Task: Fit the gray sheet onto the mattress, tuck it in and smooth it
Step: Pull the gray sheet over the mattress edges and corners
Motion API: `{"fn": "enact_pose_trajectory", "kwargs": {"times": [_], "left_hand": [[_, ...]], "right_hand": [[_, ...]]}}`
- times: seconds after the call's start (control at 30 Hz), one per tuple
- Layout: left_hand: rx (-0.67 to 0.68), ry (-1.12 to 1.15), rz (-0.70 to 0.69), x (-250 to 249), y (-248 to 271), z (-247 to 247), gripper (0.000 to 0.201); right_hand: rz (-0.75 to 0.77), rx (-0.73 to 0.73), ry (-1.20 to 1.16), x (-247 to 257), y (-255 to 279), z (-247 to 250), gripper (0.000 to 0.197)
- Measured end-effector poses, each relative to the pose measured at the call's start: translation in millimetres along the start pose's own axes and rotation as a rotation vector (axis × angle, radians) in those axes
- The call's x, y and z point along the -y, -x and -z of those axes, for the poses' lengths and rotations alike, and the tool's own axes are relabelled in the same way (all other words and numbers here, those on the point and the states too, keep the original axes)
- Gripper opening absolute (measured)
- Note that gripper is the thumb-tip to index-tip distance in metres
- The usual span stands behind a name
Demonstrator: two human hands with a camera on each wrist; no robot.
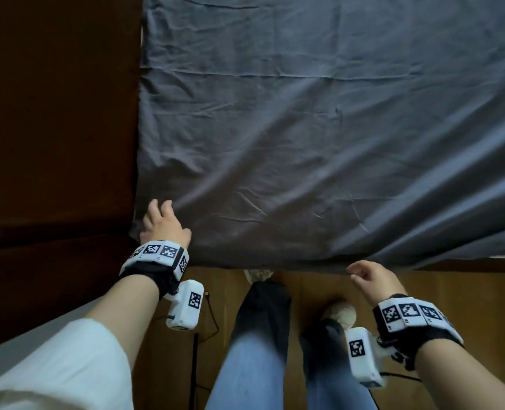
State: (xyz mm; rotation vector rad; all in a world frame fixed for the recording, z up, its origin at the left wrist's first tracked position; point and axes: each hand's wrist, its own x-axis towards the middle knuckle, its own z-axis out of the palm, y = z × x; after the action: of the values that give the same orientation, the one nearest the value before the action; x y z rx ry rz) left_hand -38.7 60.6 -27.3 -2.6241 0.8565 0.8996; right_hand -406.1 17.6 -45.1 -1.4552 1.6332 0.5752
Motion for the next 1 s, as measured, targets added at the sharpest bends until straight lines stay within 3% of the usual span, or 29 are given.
{"fn": "enact_pose_trajectory", "kwargs": {"times": [0.17,0.27,0.37,0.43,0.57,0.8,0.9,1.0], "left_hand": [[0.008,-0.149,-0.406,-74.3,44.9,-15.2,0.047],[0.081,-0.294,-0.646,-129.1,88.3,-34.6,0.037],[0.175,-0.43,-0.785,-179.2,144.0,-60.2,0.029],[0.167,-0.465,-0.838,-205.1,181.9,-78.0,0.026],[0.148,-0.445,-0.825,-258.1,253.2,-113.8,0.025],[0.179,-0.344,-0.805,-361.6,343.2,-178.0,0.023],[0.183,-0.253,-0.776,-392.9,355.6,-192.8,0.021],[0.175,-0.024,-0.638,-424.7,342.6,-199.4,0.019]], "right_hand": [[-0.009,-0.04,-0.055,-32.6,16.0,12.1,0.019],[0.011,-0.038,-0.058,-54.9,24.2,23.8,0.019],[0.032,-0.014,0.04,-85.0,36.6,42.5,0.019],[0.061,-0.021,0.13,-110.6,45.9,57.7,0.022],[0.103,-0.037,0.229,-183.9,67.5,94.6,0.032],[0.06,-0.123,0.24,-327.0,88.0,166.0,0.024],[0.027,-0.134,0.203,-360.8,77.8,184.5,0.022],[-0.018,-0.154,0.075,-377.4,50.4,201.7,0.018]]}}
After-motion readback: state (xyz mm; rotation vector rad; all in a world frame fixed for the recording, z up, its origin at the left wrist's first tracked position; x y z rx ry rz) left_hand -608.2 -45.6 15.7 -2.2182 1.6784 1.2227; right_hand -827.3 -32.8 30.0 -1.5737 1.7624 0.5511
